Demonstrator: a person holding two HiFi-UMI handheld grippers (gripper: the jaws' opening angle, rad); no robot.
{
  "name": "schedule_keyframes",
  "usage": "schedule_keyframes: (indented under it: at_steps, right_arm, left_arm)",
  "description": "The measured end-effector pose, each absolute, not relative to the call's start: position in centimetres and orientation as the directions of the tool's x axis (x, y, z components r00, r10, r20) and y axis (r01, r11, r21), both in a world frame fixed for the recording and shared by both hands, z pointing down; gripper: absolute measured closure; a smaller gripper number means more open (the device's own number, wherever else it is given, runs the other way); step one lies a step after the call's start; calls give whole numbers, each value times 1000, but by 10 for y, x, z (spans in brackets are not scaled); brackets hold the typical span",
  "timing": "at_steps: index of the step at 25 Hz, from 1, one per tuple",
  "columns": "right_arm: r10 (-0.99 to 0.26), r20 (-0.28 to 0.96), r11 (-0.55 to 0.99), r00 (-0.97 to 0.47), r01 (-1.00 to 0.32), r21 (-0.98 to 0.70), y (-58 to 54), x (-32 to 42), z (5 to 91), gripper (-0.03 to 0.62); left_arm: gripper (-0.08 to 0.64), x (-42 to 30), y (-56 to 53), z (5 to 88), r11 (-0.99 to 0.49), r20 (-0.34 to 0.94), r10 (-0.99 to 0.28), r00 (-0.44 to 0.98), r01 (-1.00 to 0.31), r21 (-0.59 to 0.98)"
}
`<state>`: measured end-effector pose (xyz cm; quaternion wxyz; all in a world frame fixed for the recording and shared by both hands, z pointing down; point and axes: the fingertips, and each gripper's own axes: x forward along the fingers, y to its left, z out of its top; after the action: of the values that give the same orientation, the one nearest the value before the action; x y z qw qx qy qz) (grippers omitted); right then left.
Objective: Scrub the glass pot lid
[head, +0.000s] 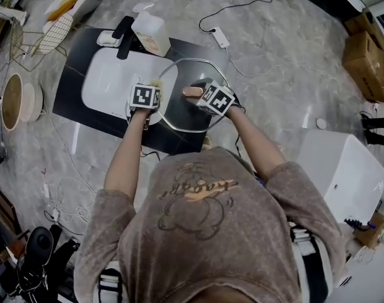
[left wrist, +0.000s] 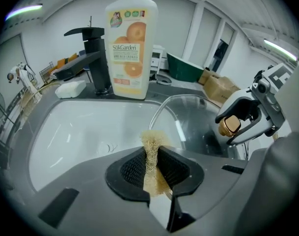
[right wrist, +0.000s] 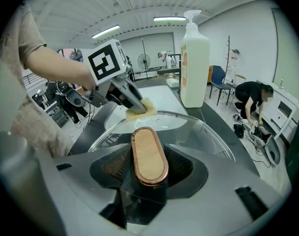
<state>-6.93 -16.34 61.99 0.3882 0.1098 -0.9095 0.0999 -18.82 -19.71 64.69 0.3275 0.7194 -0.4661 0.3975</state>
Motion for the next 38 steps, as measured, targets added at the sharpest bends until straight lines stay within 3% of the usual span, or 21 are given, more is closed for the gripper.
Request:
schedule_keyframes:
  at_steps: [9, 14, 19, 24, 30, 38]
  right_arm:
    - [-133, 721, 953, -680, -287, -95, -164, -69, 622, 391]
    - [-135, 722, 954, -679, -286, -90, -167, -70, 623, 391]
    - [-137, 718, 955, -683, -283, -88, -166, -69, 623, 391]
    - [-135, 714, 956, -687, -279, -87, -166, -69, 622, 392]
    - [-148, 701, 957, -697, -280, -77, -169, -71, 623, 394]
    - [-148, 695, 957, -704, -279, -79, -171, -67, 618, 394]
  left_arm:
    - [492, -170, -246, 645, -409, 887, -396, 237, -910, 61]
    - [492, -167, -272, 645, -439, 906, -395, 155, -898, -37]
    - [492, -122, -289, 644, -507, 888, -374, 265, -861, 44]
    - [492, -103, -310, 641, -569, 892, -371, 260, -822, 3]
    - [492, -52, -317, 643, -704, 882, -306, 357, -709, 43]
    - [492, 22, -308, 639, -885, 874, -169, 455, -461, 68]
